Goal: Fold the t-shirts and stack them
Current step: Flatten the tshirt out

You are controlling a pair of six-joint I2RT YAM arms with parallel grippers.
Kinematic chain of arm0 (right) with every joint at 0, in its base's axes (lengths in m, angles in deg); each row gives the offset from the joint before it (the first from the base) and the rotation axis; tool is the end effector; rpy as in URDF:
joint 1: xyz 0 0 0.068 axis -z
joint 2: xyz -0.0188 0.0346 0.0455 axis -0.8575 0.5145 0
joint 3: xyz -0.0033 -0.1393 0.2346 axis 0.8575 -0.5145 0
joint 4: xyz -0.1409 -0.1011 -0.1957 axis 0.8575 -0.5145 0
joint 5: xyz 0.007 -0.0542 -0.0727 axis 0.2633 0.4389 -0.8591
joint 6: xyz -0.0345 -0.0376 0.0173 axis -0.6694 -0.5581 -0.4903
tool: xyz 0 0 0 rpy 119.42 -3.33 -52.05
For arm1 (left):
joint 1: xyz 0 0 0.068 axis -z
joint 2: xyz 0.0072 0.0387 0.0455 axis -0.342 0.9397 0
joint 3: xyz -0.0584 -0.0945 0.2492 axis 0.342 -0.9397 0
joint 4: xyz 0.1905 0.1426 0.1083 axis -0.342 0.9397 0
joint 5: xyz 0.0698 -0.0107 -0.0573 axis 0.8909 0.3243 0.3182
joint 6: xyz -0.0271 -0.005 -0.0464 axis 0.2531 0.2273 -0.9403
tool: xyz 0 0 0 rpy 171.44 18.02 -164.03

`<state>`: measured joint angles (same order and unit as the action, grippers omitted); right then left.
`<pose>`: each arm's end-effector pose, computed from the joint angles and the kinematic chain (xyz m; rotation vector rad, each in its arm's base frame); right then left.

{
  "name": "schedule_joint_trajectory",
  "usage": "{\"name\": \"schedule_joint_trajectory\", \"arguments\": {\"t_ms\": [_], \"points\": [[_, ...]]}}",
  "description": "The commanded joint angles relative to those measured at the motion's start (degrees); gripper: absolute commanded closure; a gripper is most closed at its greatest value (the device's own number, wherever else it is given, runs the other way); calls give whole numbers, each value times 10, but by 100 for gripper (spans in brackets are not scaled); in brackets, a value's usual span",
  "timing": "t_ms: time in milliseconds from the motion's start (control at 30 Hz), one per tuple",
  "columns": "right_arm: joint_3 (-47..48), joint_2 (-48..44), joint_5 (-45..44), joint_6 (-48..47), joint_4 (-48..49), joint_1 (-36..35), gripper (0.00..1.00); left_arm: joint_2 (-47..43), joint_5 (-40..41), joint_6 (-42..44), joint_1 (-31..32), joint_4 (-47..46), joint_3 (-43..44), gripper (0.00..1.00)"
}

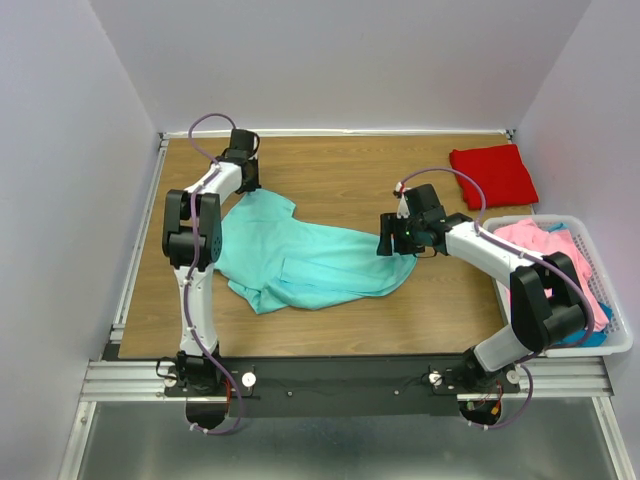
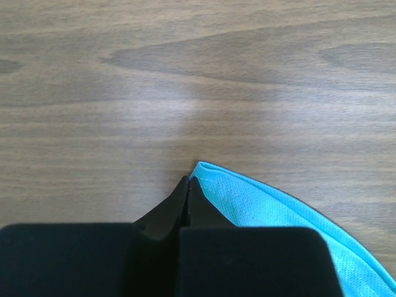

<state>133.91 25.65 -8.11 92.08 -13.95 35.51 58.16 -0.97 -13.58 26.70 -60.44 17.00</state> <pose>0.2829 0.1290 0.1982 -0.2389 2.5659 0.4543 0.4926 -0.0539 0.1642 -0.1119 2.4710 0.0142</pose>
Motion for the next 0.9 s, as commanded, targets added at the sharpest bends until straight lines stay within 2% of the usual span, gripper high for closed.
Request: {"name": "schedule_joint_trajectory", "arguments": {"t_ms": [0,67,133,300,433,533,867], "points": [[8,2,-114,18,-11,2,30,-19,19,-7,-12,13,-38,100],[17,8,-174,27,-13,5,30,-44,21,-5,-13,-10,-48,100],[23,17,-181,30,-16,22,30,-62,21,2,-12,-27,-55,100],[30,36,-159,37,-17,62,33,-95,5,13,-12,-70,-70,100],[29,51,-137,5,-10,88,43,-92,-9,15,-12,-86,-74,100],[29,59,-105,-9,-6,96,45,-85,-16,15,-12,-85,-72,100],[32,81,-58,-31,9,101,47,-76,-39,13,-12,-88,-63,100]]}}
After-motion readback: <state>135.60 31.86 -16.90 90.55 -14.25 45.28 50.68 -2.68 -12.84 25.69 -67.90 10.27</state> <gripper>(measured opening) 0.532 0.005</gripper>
